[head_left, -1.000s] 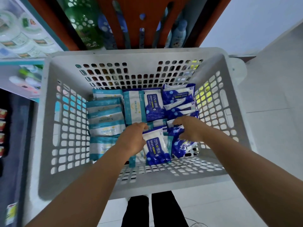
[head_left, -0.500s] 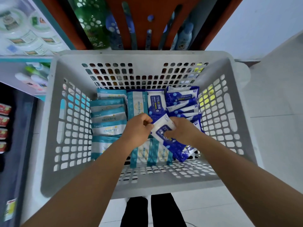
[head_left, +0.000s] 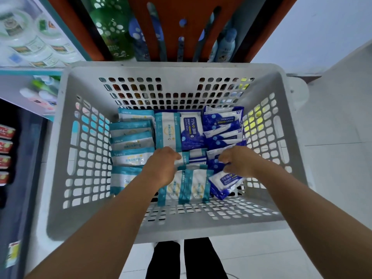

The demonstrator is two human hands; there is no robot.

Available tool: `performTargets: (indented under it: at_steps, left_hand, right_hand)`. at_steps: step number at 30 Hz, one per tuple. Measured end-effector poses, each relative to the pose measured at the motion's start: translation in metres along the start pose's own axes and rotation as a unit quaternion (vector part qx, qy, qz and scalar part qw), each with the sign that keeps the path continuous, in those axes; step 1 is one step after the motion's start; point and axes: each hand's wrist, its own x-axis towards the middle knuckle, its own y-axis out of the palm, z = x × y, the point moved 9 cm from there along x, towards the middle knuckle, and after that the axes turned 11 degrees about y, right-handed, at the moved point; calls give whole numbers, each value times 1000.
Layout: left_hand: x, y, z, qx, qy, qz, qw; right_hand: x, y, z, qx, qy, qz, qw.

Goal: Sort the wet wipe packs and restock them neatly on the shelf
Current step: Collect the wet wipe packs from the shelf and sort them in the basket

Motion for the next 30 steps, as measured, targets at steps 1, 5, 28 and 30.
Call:
performTargets:
  at_steps: [1,5,28,30]
  left_hand:
    - [-1,0,3,-1,-4,-3,1000]
    - [-11,3,13,20,-44,-2,999]
    - [-24,-10,18,-447,-130,-100,879]
    - [-25,-11,20,-457,-147,-115,869]
  right_hand:
    - [0,-2,7,39,-12,-4,999]
    - [0,9,41,77,-63,14,995]
    - [22,-22,63,272,-58,-121,953]
    - [25,-29,63,329,-48,-130,934]
